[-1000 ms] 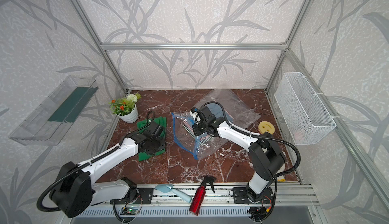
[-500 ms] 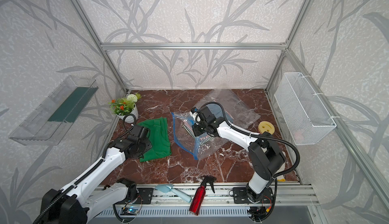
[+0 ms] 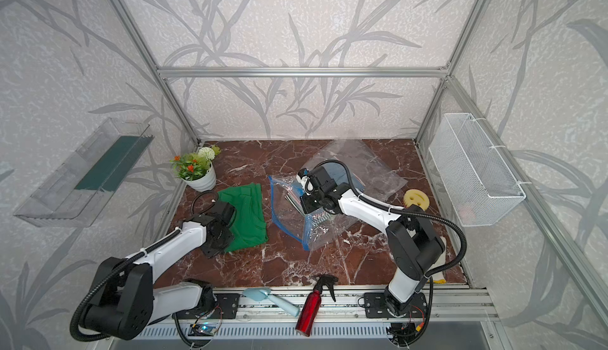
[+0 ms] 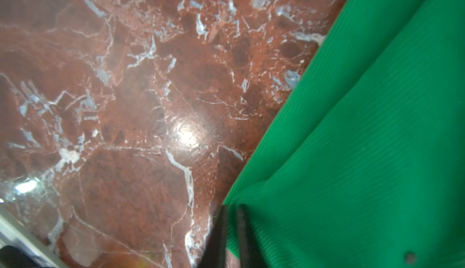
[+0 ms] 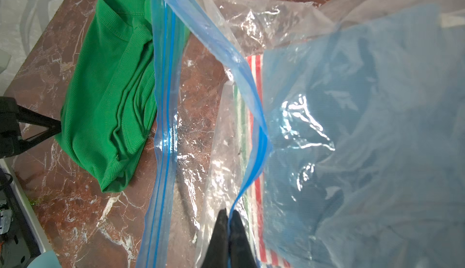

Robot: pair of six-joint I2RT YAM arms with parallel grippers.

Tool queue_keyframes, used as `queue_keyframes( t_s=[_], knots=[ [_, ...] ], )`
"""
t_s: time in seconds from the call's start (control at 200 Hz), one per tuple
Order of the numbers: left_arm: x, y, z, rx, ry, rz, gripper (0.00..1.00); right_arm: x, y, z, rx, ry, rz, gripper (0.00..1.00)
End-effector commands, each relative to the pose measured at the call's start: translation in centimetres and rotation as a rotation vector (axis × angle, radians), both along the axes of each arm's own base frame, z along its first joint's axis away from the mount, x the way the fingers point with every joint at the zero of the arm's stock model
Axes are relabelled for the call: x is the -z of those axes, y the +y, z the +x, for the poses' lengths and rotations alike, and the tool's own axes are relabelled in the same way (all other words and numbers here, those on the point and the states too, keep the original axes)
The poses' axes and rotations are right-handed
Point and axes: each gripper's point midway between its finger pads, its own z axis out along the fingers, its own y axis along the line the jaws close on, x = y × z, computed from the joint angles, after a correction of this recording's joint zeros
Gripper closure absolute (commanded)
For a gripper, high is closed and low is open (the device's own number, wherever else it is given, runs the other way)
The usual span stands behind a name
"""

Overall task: Take the tank top out of the vacuum bag
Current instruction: Place the tank top at the center of the board.

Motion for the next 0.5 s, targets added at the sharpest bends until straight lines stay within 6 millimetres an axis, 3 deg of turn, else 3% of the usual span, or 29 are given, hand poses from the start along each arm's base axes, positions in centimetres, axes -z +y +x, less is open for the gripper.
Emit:
queue_keyframes(
  t_s=[0.0, 0.25, 0.265, 0.4, 0.5],
  knots=[
    [0.0, 0.7, -0.7, -0.032, 0.020, 0.027, 1.00, 0.3, 0.0, -0.2, -0.010, 0.022, -0.005, 1.00],
    [-2.0, 2.3, -2.5, -0.127, -0.030, 0.087, 1.00, 0.0, 0.2, -0.1, -0.013, 0.020, 0.004, 1.00],
    [-2.1, 2.4, -2.7, -0.131, -0.033, 0.091, 1.00, 1.1, 0.2, -0.2, -0.014, 0.040, -0.012, 1.00],
    [-2.6, 3.3, -3.4, -0.164, -0.064, 0.134, 1.00, 1.2, 0.4, -0.1, -0.015, 0.046, -0.007, 1.00],
    [-4.2, 4.0, -3.4, -0.162, -0.093, 0.169, 1.00, 1.3, 0.5, -0.2, -0.020, 0.052, -0.008, 1.00]
  ],
)
